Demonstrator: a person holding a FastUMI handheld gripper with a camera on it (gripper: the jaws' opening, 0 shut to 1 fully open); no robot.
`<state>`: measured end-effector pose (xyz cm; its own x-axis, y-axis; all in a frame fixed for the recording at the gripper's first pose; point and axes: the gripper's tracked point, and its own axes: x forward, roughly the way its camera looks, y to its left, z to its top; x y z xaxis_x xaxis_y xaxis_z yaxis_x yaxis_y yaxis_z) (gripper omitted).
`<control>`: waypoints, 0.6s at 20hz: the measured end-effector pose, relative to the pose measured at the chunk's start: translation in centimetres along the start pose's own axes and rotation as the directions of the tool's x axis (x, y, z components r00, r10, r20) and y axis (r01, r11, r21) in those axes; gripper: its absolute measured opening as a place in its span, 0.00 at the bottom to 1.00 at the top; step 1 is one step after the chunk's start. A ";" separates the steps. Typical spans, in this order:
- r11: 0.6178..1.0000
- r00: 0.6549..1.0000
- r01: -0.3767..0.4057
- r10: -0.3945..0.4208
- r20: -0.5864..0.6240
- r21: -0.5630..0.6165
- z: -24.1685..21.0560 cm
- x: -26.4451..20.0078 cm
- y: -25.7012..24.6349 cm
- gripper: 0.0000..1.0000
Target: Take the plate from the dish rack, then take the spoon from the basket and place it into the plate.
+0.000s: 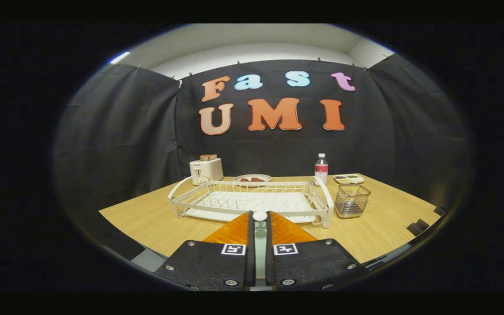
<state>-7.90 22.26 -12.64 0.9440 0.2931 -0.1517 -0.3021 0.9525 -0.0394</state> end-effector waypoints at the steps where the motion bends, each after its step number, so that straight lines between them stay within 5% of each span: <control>1: 1.000 1.000 -0.009 0.009 -0.006 0.001 -0.3 0.3 0.2 0.09; 5: 1.000 0.999 -0.029 0.029 -0.036 -0.001 -1.1 0.8 0.2 0.09; 9: 1.000 0.994 0.007 -0.008 -0.105 -0.005 -2.7 1.2 -1.7 0.19; 12: 0.999 0.990 0.033 -0.030 -0.134 0.020 -3.2 1.3 -3.4 0.42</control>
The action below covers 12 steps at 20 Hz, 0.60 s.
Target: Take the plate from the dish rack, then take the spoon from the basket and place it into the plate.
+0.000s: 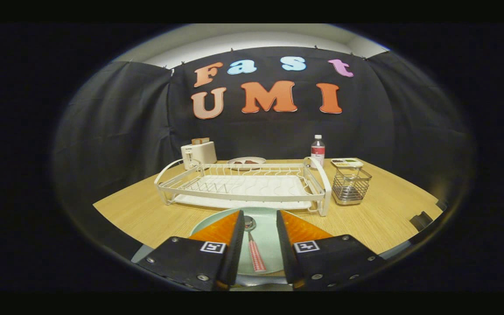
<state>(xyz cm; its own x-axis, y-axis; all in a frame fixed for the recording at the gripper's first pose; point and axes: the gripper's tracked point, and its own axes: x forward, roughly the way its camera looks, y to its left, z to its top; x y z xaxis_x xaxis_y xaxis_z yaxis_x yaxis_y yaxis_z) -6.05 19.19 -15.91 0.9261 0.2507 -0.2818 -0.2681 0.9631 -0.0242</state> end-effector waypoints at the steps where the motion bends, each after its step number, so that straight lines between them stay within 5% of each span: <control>1: 1.000 1.000 0.007 -0.007 -0.001 0.007 0.1 0.1 -0.4 0.50; 2: 1.000 1.000 0.015 -0.015 -0.001 0.008 0.2 0.1 -1.0 0.66; 6: 0.998 0.998 0.067 -0.067 0.000 -0.001 1.4 0.4 -4.0 0.96; 12: 0.993 0.993 0.113 -0.112 0.040 -0.025 4.6 0.2 -8.0 0.98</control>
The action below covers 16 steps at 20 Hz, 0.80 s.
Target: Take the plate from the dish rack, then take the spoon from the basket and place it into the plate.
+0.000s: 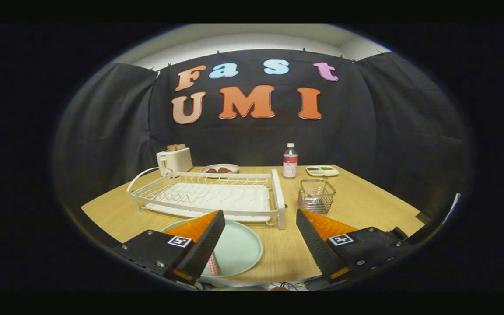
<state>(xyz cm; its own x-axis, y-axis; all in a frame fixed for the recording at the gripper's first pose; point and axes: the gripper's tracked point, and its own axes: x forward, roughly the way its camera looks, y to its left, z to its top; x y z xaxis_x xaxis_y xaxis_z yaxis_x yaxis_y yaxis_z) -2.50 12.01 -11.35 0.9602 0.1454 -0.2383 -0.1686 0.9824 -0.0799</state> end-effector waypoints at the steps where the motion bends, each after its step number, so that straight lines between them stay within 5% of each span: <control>1: 1.000 1.000 0.008 -0.008 0.006 0.000 0.4 -0.1 -0.6 0.98; 16: 0.994 0.987 0.100 -0.103 0.125 0.037 6.5 -2.4 -8.2 0.97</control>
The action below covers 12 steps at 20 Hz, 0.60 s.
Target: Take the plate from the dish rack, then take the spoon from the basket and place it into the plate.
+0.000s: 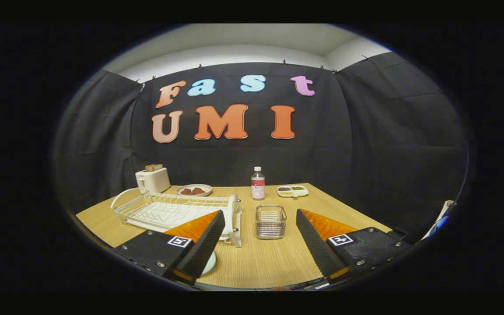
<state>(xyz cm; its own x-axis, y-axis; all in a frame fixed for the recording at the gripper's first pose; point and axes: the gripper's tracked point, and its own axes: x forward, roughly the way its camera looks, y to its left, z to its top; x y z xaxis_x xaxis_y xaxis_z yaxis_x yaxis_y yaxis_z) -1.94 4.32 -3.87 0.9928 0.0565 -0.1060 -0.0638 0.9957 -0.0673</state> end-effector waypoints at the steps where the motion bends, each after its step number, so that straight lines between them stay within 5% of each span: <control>1: 1.000 1.000 0.002 -0.002 0.007 0.003 0.2 -0.2 -0.2 0.97; 12: 1.000 1.000 0.004 -0.004 0.027 0.000 0.3 -0.9 0.4 0.97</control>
<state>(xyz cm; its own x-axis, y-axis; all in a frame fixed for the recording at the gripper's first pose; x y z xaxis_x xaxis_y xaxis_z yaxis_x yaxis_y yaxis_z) -2.81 4.67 -3.51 0.9954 0.0544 -0.0785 -0.0598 0.9959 -0.0682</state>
